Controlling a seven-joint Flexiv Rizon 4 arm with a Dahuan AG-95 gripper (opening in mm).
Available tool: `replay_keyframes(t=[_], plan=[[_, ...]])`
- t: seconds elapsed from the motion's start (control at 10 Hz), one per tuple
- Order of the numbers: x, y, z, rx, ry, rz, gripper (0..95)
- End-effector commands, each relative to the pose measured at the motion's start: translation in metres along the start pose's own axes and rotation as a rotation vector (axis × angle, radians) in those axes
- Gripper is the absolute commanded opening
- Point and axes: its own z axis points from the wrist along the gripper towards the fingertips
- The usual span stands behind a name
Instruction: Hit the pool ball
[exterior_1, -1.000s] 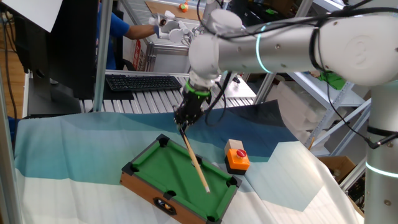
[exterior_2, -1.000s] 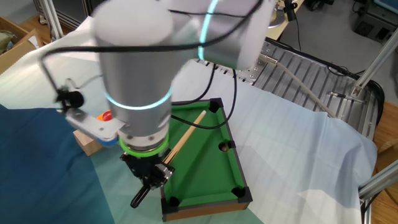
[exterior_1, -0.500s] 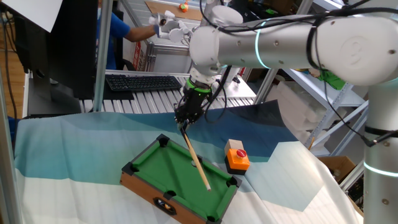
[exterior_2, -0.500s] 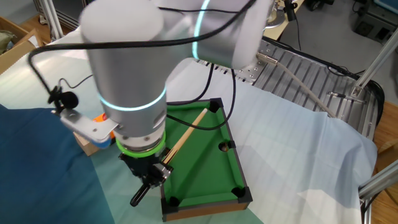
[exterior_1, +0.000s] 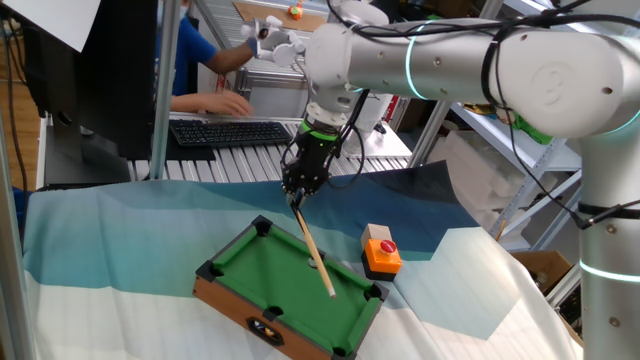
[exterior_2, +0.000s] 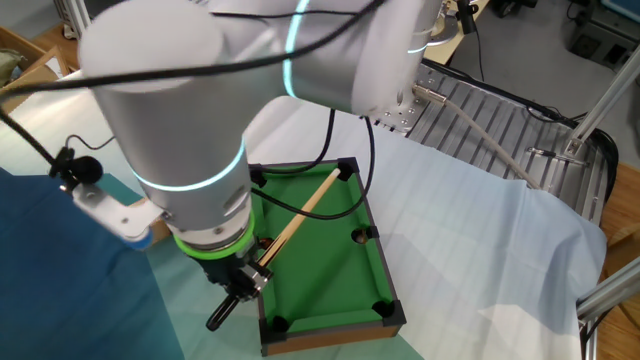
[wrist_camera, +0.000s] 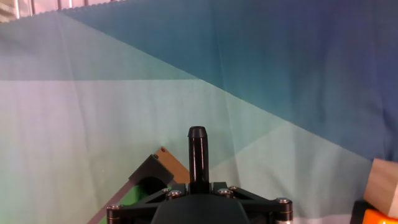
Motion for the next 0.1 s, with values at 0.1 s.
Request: replay_keyframes(t=[0.1], plan=[[0.0019,-0.0013,-0.0046,-0.005,0.015,0.038,0.0]])
